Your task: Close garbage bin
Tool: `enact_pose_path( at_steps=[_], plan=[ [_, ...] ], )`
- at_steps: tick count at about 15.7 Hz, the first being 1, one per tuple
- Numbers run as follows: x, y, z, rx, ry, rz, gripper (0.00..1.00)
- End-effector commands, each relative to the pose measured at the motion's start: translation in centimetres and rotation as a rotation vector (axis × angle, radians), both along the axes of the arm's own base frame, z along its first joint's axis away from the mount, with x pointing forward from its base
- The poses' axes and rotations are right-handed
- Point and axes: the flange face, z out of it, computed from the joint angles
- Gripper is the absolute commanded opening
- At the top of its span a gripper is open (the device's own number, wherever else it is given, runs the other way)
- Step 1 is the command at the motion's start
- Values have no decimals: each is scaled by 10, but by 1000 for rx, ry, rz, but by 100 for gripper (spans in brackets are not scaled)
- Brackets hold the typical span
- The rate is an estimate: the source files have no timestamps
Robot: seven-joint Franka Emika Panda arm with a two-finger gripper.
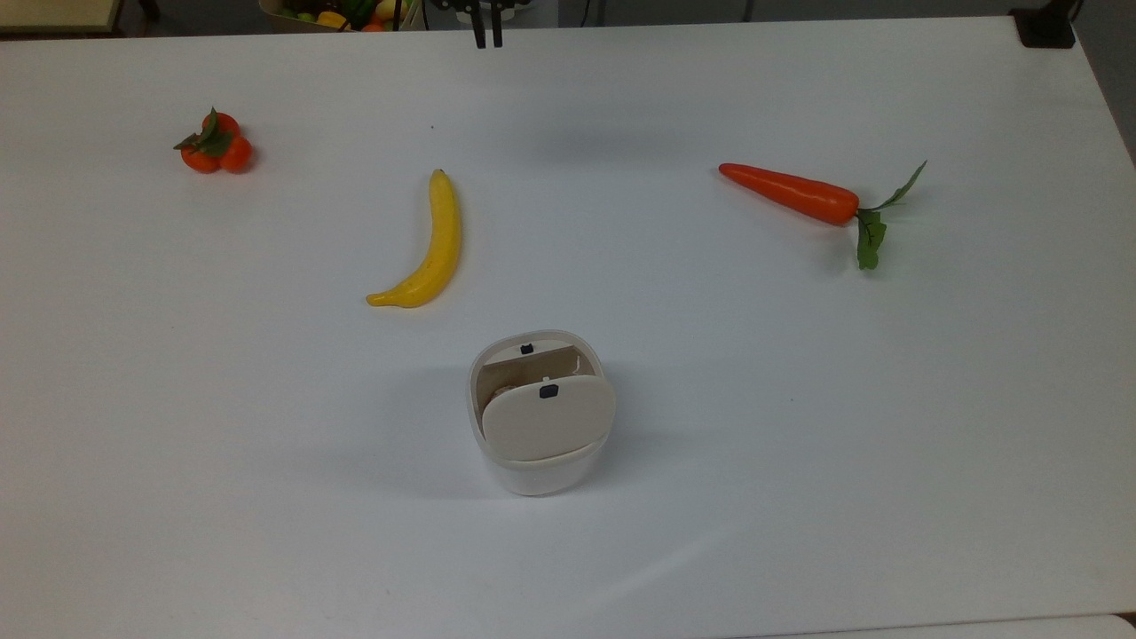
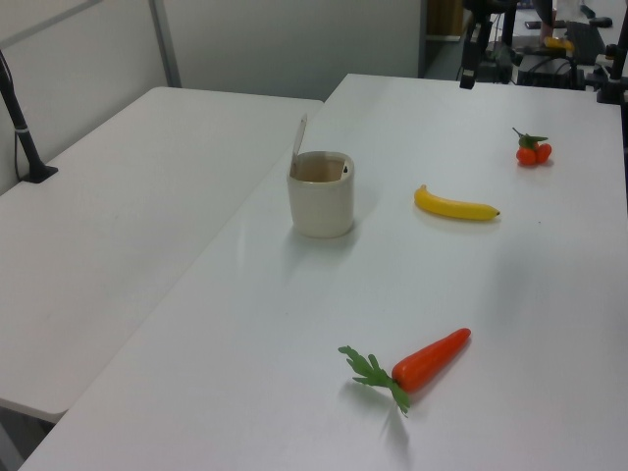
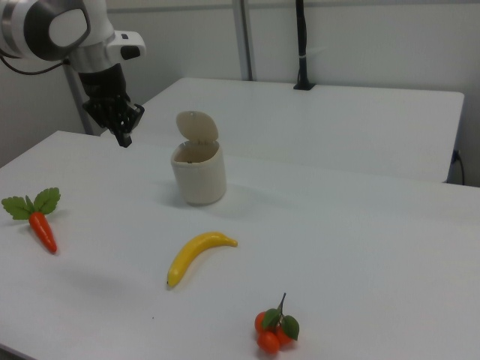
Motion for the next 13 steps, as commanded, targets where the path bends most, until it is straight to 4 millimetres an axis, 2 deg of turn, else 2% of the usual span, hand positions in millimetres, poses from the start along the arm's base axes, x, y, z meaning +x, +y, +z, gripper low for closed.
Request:
enact_pose_path(
  at_steps=[1,13],
  plan=[
    [6,-1,0,27,-40,8,0],
    [18,3,-8,68,-76,1,0]
  ],
)
